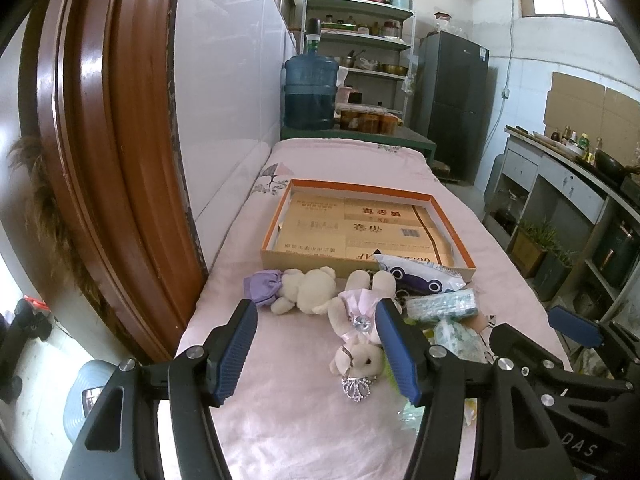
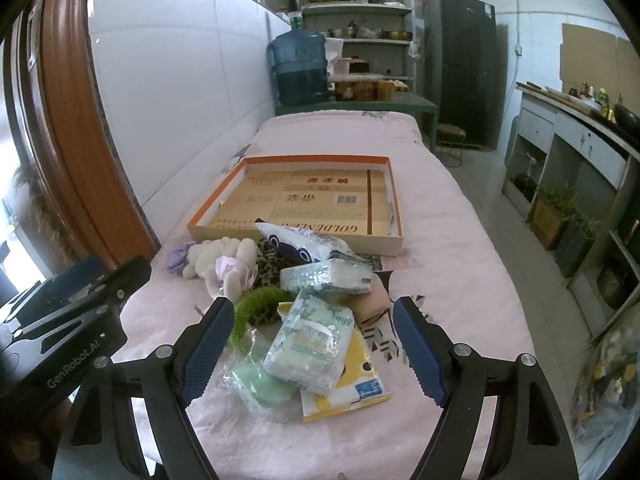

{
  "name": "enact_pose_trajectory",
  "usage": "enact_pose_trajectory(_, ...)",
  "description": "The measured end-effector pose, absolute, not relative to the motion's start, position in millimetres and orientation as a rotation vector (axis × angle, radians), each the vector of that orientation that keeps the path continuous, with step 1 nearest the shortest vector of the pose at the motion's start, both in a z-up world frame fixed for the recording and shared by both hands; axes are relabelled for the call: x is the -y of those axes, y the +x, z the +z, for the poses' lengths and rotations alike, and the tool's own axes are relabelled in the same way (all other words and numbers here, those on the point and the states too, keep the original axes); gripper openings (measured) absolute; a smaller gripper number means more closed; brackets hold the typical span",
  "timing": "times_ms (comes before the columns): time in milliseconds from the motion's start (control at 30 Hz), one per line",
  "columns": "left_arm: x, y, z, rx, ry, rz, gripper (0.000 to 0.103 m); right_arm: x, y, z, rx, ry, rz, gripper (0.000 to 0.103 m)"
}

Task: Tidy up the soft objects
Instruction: 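Grasp the white plush bunny with the left tool while the right tool grasps the green tissue pack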

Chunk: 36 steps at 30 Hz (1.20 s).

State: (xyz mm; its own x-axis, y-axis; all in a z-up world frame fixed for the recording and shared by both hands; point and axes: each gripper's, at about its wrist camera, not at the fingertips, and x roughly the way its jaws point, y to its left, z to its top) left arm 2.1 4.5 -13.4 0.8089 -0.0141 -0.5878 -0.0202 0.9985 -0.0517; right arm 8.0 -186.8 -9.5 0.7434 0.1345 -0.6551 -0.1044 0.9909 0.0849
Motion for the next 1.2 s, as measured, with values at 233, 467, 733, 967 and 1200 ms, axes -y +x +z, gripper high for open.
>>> enact_pose_trajectory(233, -5.0, 2.6, -15.0, -0.630, -0.057, 0.004, 0.062, 187.0, 8.2, -9.7, -0.721, 0.045, 0.132, 0.082)
enact_pose_trajectory(467, -6.1, 2.4, -16.4, -0.633, -0.056, 0.003, 0.062, 186.8, 8.9, -12.4, -0.723, 0.044, 0.134, 0.082)
enact_pose_trajectory(733, -16.2, 0.7, -26.7, -0.633, -0.090, -0.009, 0.062, 192.9, 2.4, -30.7, -0.752, 0.037, 0.159, 0.082)
enact_pose_trajectory(967, -23.1, 4.4, -42.3, -0.665, -0.113, -0.059, 0.062, 202.6, 2.6, -52.5, -0.813, 0.090, 0.187, 0.082)
enact_pose_trajectory(1200, -19.7, -0.1, -67.8, -0.708, -0.096, -0.155, 0.062, 211.1, 16.8, -58.7, -0.845, 0.176, 0.205, 0.082)
